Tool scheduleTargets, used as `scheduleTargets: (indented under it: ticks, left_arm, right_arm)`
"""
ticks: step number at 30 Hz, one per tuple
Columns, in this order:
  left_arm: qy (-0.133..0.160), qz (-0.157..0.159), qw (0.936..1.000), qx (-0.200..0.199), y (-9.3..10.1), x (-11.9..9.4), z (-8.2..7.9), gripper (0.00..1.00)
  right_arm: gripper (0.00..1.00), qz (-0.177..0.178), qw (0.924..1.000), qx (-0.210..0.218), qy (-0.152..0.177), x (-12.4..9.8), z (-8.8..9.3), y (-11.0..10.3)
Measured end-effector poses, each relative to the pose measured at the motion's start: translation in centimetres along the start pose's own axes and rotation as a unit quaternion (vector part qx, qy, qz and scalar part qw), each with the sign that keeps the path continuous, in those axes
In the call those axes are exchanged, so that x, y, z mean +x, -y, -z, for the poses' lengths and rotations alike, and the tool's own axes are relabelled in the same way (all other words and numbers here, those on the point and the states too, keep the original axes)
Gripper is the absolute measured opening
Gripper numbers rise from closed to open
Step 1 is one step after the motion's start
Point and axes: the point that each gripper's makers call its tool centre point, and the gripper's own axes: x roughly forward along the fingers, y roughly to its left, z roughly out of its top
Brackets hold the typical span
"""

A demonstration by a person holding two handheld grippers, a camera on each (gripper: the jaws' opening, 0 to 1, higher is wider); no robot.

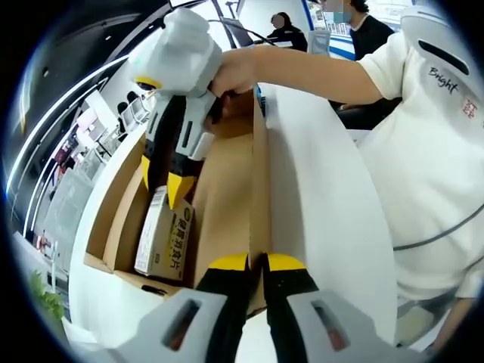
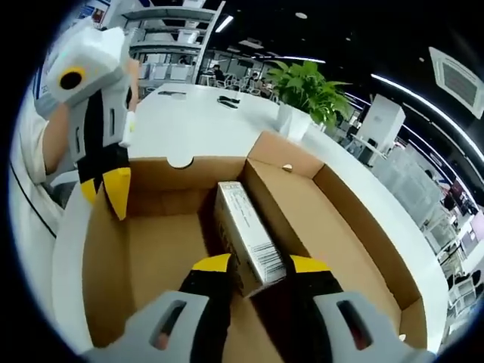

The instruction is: Operate the shoe box by opening the lid, removing the specified soft item, and placing it in the target area until the item is outside and the box remains undamaged.

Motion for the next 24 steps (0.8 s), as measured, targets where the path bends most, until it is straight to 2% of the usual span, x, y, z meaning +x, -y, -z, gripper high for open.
scheduleTargets:
  ticks: [3, 6, 11, 17, 24]
  left_arm:
    - [0.002, -0.002, 1.0000, 0.001, -0.1, 0.0, 0.0, 0.06]
    - [0.002, -0.002, 1.0000, 0.001, -0.1, 0.0, 0.0, 0.06]
    - [0.002, -0.002, 1.0000, 0.001, -0.1, 0.0, 0.0, 0.06]
    - [0.003, -0.004, 1.0000, -0.001, -0.1, 0.0, 0.0, 0.06]
    - [0.001, -0.004, 1.0000, 0.001, -0.1, 0.0, 0.0, 0.06]
  right_arm:
    - [0.25, 0.013, 0.9999, 0.004, -0.004, 0.0, -0.1, 0.4]
    - [0.26, -0.001, 0.9997, 0.022, -0.007, -0.4, -0.1, 0.1]
    - [0.20, 0.002, 0.9996, 0.020, -0.019, -0.6, 0.2, 0.4]
    - [0.19, -0.005, 0.9989, 0.008, -0.047, -1.1, 0.7, 0.2]
    - [0.19, -0.006, 0.9986, 0.008, -0.051, -1.4, 0.9, 0.2]
